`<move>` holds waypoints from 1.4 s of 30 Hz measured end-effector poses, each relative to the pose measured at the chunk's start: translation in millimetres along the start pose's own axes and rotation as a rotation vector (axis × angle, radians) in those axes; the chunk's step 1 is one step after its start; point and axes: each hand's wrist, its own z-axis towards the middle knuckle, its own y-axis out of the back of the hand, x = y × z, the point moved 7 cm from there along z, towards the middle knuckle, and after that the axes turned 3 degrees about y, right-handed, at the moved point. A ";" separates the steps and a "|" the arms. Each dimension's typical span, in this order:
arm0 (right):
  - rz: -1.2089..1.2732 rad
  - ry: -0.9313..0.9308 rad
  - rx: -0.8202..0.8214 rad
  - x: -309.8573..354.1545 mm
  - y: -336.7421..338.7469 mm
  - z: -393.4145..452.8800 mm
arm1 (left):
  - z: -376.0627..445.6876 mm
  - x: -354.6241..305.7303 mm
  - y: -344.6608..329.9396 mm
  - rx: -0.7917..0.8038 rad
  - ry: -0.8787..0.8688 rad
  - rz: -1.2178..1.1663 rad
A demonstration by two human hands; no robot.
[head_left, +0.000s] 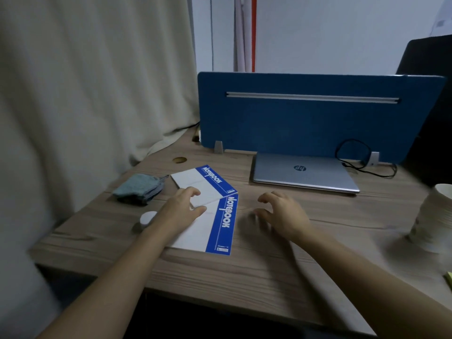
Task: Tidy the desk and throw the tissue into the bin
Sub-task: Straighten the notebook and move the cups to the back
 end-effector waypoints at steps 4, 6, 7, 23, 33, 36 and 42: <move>0.020 0.018 0.028 15.3 -22.1 27.0 | 15.1 16.2 1.4 0.010 0.051 0.015; 0.028 0.034 0.034 20.5 -30.1 41.0 | 23.0 21.2 1.4 0.022 0.062 0.032; 0.031 0.042 0.041 22.9 -34.0 48.8 | 28.2 23.9 2.1 0.021 0.067 0.033; 0.087 0.029 0.103 30.3 -81.1 143.4 | 94.5 37.1 -0.8 0.012 0.050 0.074; 0.323 -0.137 0.084 17.2 -81.9 142.0 | 89.0 35.9 -2.7 0.026 0.055 -0.027; 0.314 -0.157 0.069 15.6 -73.0 128.7 | 81.6 29.9 -4.6 0.040 0.057 -0.050; 0.314 -0.166 0.084 14.6 -61.7 97.7 | 59.0 15.1 -8.9 0.056 0.055 -0.027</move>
